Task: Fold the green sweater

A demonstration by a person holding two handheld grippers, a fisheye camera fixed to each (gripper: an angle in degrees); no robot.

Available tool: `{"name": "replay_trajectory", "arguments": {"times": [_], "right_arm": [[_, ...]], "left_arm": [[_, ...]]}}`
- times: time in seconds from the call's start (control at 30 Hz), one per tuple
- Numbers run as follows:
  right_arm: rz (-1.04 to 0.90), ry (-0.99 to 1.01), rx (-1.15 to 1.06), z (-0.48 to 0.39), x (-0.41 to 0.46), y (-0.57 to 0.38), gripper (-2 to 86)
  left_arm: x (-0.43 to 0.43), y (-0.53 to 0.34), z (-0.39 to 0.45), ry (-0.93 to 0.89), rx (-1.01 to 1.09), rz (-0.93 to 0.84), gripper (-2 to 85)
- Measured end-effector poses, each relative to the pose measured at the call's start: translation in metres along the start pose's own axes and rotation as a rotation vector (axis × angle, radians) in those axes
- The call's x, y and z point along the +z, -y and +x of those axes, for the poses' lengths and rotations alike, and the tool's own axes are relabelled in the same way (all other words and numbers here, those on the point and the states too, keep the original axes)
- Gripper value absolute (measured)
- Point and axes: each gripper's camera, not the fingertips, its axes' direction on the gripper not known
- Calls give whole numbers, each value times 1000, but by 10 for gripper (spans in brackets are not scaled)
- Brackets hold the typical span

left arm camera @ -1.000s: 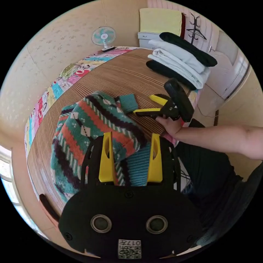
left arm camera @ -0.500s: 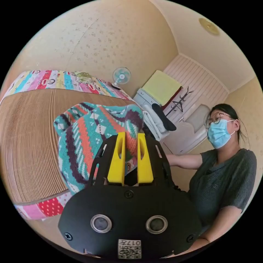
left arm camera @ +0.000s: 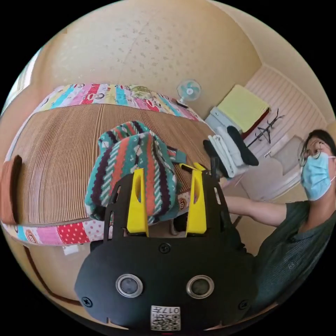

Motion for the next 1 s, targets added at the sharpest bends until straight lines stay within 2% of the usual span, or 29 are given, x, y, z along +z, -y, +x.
{"name": "replay_trajectory", "arguments": {"times": [0.03, 0.17, 0.23, 0.27, 0.3, 0.37, 0.47, 0.57, 0.63, 0.73, 0.8, 0.83, 0.93, 1.0], "right_arm": [[1, 1, 1, -3, 3, 2, 238], [2, 3, 3, -12, 15, 9, 237], [3, 5, 4, -17, 19, 12, 238], [4, 5, 4, -19, 22, 14, 238], [4, 6, 5, -21, 24, 15, 238], [6, 6, 5, -26, 30, 18, 237], [4, 7, 6, -33, 36, 22, 237], [-22, 36, 18, -34, 41, 29, 235], [-55, 63, 30, -34, 43, 34, 230], [-156, 97, -6, -38, 37, 46, 190], [-132, 229, -11, -35, 15, 46, 118], [-49, 345, -12, -31, -9, 41, 103], [156, 692, -81, -25, -69, 26, 111], [216, 878, -153, -32, -96, 22, 139]], "left_arm": [[32, 10, 27, 65, 90, -68, 189], [129, 17, 63, 155, 175, -252, 187], [176, 5, 58, 330, 168, -405, 155], [177, 1, 56, 370, 170, -398, 143], [170, -7, 53, 443, 168, -366, 95], [150, -14, 45, 413, 159, -344, 59], [98, -15, 23, 286, 115, -271, 47], [8, -17, -11, -16, 85, -36, 41], [-79, -30, -49, -296, 64, 241, 37], [-177, -56, -80, -562, 152, 544, 25], [-223, -74, -94, -666, 207, 681, 12], [-248, -86, -101, -729, 261, 761, 6], [-291, -110, -117, -911, 355, 906, -1], [-305, -117, -118, -1013, 408, 948, -3]]}}
